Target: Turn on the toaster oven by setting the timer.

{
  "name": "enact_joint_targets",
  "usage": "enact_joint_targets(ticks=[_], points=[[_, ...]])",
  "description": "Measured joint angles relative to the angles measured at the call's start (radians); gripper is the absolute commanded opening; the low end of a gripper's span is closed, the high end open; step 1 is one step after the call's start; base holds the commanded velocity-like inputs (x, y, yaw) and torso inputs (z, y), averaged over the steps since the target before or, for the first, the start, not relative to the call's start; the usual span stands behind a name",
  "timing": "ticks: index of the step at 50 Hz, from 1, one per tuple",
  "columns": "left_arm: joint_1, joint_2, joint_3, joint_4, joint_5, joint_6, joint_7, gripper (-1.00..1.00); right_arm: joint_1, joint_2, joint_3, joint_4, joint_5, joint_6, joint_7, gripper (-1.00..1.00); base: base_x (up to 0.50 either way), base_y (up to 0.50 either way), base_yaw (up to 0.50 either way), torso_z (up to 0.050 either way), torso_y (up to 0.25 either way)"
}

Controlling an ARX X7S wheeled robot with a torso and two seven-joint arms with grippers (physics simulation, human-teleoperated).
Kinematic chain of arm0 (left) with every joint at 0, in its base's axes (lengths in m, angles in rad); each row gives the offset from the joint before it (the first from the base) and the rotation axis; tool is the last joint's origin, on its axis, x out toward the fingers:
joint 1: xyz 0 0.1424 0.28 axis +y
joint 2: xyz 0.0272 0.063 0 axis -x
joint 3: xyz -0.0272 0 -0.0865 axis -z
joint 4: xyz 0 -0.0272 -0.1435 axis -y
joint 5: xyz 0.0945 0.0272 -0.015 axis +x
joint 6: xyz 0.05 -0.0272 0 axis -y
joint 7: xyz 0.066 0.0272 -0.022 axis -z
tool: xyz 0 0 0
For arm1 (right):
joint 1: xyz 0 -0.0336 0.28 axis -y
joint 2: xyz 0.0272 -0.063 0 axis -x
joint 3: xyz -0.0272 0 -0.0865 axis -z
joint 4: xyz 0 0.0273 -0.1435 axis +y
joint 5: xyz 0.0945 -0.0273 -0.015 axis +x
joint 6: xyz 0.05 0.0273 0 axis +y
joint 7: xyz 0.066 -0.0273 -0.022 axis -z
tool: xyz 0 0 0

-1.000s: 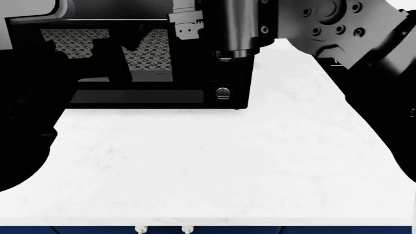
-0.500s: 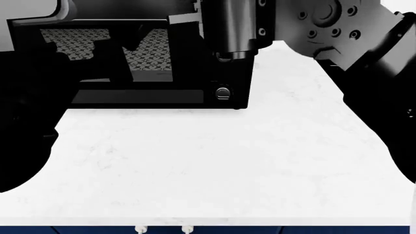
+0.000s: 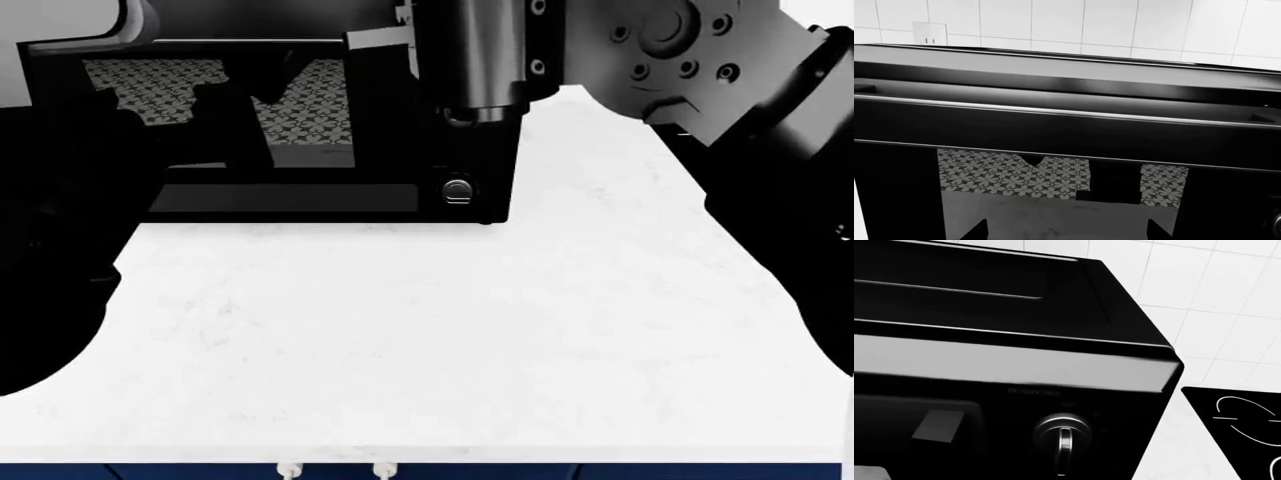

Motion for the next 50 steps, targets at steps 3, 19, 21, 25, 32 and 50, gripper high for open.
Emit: enact_joint_targets(ticks=[3, 19, 21, 25, 32, 50], points=[[0.0, 0.0, 0.001, -0.001, 0.001, 0.001, 0.0, 1.0, -0.001, -0.001, 0.001, 0.006, -0.001, -0.003, -0.005, -1.0, 0.0, 0.0, 0.0, 0.0, 0.0], [0.001, -0.003, 0.009, -0.004, 0.004, 0.007, 0.003, 1.0, -0.03, 0.001, 0.05, 0.029, 0.018, -0.084, -0.014, -1.0, 0.0, 0.0, 0.0, 0.0, 0.0], [0.001, -0.003, 0.01, -0.004, 0.005, 0.008, 0.004, 1.0, -0.034, 0.002, 0.057, 0.03, 0.022, -0.092, -0.013, -1.0, 0.0, 0.0, 0.0, 0.0, 0.0], [0.002, -0.004, 0.012, -0.004, 0.006, 0.009, 0.004, 1.0, -0.04, 0.003, 0.069, 0.029, 0.03, -0.106, -0.01, -1.0, 0.0, 0.0, 0.0, 0.0, 0.0], [0.004, -0.006, 0.014, -0.001, 0.004, 0.012, 0.003, 1.0, -0.053, 0.007, 0.093, 0.029, 0.046, -0.132, -0.005, -1.0, 0.0, 0.0, 0.0, 0.0, 0.0], [0.006, -0.012, 0.019, 0.002, 0.003, 0.018, 0.003, 1.0, -0.095, 0.02, 0.168, 0.022, 0.098, -0.219, 0.005, -1.0, 0.0, 0.0, 0.0, 0.0, 0.0]])
